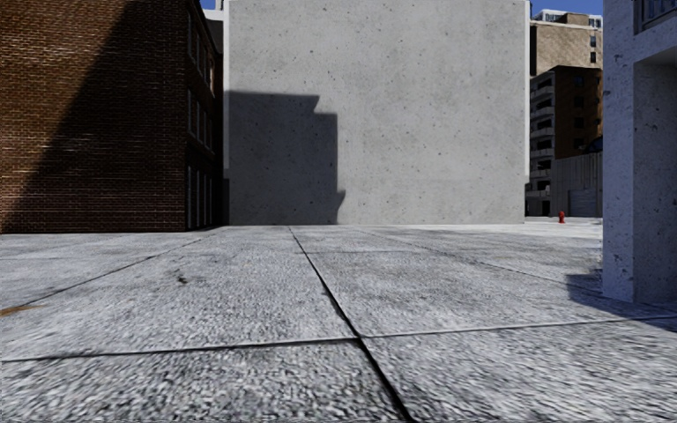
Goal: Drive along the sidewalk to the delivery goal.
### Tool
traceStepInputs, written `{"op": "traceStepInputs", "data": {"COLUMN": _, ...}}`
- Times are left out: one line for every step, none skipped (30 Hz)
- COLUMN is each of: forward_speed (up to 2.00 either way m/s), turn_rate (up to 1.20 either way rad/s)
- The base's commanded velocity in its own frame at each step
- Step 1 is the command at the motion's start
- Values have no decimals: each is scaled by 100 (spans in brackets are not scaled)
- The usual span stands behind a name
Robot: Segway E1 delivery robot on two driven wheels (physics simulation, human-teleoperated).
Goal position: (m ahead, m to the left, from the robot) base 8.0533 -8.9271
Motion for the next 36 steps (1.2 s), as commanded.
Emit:
{"op": "traceStepInputs", "data": {"forward_speed": 200, "turn_rate": 0}}
{"op": "traceStepInputs", "data": {"forward_speed": 200, "turn_rate": 0}}
{"op": "traceStepInputs", "data": {"forward_speed": 200, "turn_rate": 0}}
{"op": "traceStepInputs", "data": {"forward_speed": 200, "turn_rate": 0}}
{"op": "traceStepInputs", "data": {"forward_speed": 200, "turn_rate": 0}}
{"op": "traceStepInputs", "data": {"forward_speed": 200, "turn_rate": 0}}
{"op": "traceStepInputs", "data": {"forward_speed": 200, "turn_rate": 0}}
{"op": "traceStepInputs", "data": {"forward_speed": 200, "turn_rate": 0}}
{"op": "traceStepInputs", "data": {"forward_speed": 200, "turn_rate": 0}}
{"op": "traceStepInputs", "data": {"forward_speed": 200, "turn_rate": 0}}
{"op": "traceStepInputs", "data": {"forward_speed": 200, "turn_rate": 0}}
{"op": "traceStepInputs", "data": {"forward_speed": 200, "turn_rate": 0}}
{"op": "traceStepInputs", "data": {"forward_speed": 200, "turn_rate": 0}}
{"op": "traceStepInputs", "data": {"forward_speed": 200, "turn_rate": 0}}
{"op": "traceStepInputs", "data": {"forward_speed": 200, "turn_rate": 0}}
{"op": "traceStepInputs", "data": {"forward_speed": 200, "turn_rate": 0}}
{"op": "traceStepInputs", "data": {"forward_speed": 200, "turn_rate": 0}}
{"op": "traceStepInputs", "data": {"forward_speed": 200, "turn_rate": 0}}
{"op": "traceStepInputs", "data": {"forward_speed": 200, "turn_rate": 0}}
{"op": "traceStepInputs", "data": {"forward_speed": 200, "turn_rate": 0}}
{"op": "traceStepInputs", "data": {"forward_speed": 200, "turn_rate": 0}}
{"op": "traceStepInputs", "data": {"forward_speed": 200, "turn_rate": 0}}
{"op": "traceStepInputs", "data": {"forward_speed": 200, "turn_rate": -6}}
{"op": "traceStepInputs", "data": {"forward_speed": 200, "turn_rate": -13}}
{"op": "traceStepInputs", "data": {"forward_speed": 200, "turn_rate": -24}}
{"op": "traceStepInputs", "data": {"forward_speed": 200, "turn_rate": -32}}
{"op": "traceStepInputs", "data": {"forward_speed": 200, "turn_rate": -42}}
{"op": "traceStepInputs", "data": {"forward_speed": 200, "turn_rate": -51}}
{"op": "traceStepInputs", "data": {"forward_speed": 200, "turn_rate": -59}}
{"op": "traceStepInputs", "data": {"forward_speed": 200, "turn_rate": -62}}
{"op": "traceStepInputs", "data": {"forward_speed": 200, "turn_rate": -63}}
{"op": "traceStepInputs", "data": {"forward_speed": 200, "turn_rate": -64}}
{"op": "traceStepInputs", "data": {"forward_speed": 200, "turn_rate": -64}}
{"op": "traceStepInputs", "data": {"forward_speed": 200, "turn_rate": -64}}
{"op": "traceStepInputs", "data": {"forward_speed": 200, "turn_rate": -64}}
{"op": "traceStepInputs", "data": {"forward_speed": 200, "turn_rate": -64}}
